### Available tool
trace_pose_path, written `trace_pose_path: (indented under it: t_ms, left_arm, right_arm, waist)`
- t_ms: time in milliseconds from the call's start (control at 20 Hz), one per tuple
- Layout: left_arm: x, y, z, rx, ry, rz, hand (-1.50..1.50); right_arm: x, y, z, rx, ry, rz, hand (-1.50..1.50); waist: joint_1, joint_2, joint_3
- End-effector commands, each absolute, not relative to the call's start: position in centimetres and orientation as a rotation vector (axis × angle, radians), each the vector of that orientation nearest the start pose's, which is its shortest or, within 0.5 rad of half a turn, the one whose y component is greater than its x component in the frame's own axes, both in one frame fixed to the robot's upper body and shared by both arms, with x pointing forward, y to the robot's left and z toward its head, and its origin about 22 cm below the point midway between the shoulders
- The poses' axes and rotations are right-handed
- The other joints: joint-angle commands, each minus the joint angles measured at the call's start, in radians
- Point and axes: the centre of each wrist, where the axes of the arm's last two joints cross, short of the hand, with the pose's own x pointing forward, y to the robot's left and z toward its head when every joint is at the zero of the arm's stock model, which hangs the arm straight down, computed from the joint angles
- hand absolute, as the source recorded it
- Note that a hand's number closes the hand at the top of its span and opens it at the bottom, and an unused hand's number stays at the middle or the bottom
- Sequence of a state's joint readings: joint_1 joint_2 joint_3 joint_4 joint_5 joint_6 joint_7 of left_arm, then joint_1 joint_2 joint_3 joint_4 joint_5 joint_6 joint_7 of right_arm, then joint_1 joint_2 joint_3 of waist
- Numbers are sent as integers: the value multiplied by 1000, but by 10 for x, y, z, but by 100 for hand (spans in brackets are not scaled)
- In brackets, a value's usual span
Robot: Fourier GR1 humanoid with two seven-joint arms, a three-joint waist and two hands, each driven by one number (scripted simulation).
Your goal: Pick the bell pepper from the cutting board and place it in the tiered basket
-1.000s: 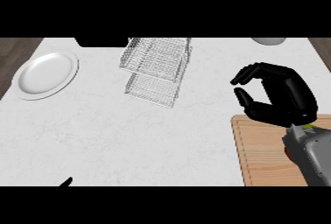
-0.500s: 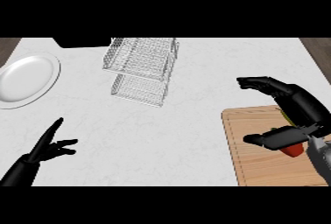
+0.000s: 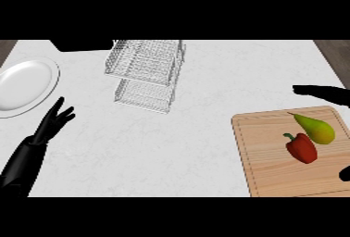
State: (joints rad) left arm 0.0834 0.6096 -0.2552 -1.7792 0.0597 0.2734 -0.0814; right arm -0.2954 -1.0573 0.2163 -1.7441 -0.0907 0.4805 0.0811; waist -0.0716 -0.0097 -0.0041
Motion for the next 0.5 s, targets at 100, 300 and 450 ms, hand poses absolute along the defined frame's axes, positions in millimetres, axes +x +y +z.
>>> trace_pose_path:
  t_ms: [100, 300, 450]
  left_arm:
    - [232, 284, 57, 382, -1748, -465, 0]
    - [238, 272, 54, 349, -1719, -457, 0]
    - [244, 254, 54, 328, -1760, -470, 0]
  right_arm:
    - [241, -309, 242, -612, -1142, 1532, -150]
    - [208, -291, 227, -628, -1105, 1502, -150]
    - [198, -277, 234, -664, -1072, 1468, -150]
  waist:
    - [18, 1, 1]
    - [36, 2, 3]
    - [55, 6, 3]
